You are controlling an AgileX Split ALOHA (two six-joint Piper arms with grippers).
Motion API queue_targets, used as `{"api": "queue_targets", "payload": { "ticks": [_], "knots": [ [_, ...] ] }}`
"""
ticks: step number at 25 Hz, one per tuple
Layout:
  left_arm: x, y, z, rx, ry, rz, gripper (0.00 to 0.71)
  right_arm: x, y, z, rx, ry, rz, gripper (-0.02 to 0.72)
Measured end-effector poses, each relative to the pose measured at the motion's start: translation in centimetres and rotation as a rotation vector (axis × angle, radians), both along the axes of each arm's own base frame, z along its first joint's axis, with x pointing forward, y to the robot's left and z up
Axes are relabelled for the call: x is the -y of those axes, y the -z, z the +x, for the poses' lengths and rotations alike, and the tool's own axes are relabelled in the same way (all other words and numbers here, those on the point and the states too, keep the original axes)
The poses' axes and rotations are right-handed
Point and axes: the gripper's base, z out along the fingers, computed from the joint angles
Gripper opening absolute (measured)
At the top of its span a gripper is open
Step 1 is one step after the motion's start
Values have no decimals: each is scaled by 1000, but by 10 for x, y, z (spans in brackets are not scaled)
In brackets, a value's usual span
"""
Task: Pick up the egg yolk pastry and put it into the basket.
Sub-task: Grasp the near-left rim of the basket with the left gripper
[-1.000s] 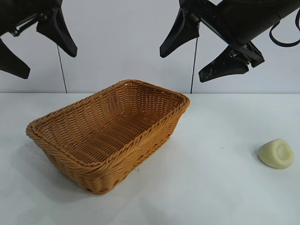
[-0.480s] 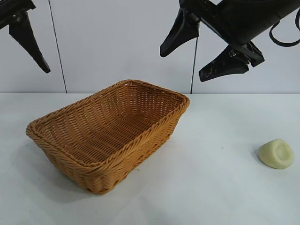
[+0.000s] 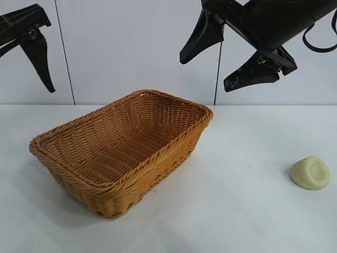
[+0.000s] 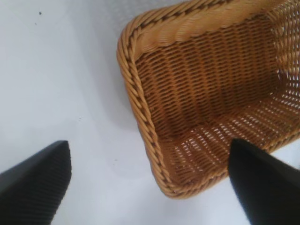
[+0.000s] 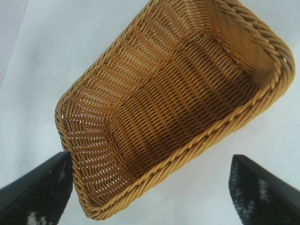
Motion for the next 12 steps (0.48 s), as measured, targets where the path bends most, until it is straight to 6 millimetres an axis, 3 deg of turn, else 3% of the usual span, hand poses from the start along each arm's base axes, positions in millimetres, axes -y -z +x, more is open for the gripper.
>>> {"api": "queue_targets", "payload": {
  "ticks": [12],
  "knots": [
    [14,76,37,-153,-58,-1,694,0,0,0,-6,0,3,622]
  ]
}}
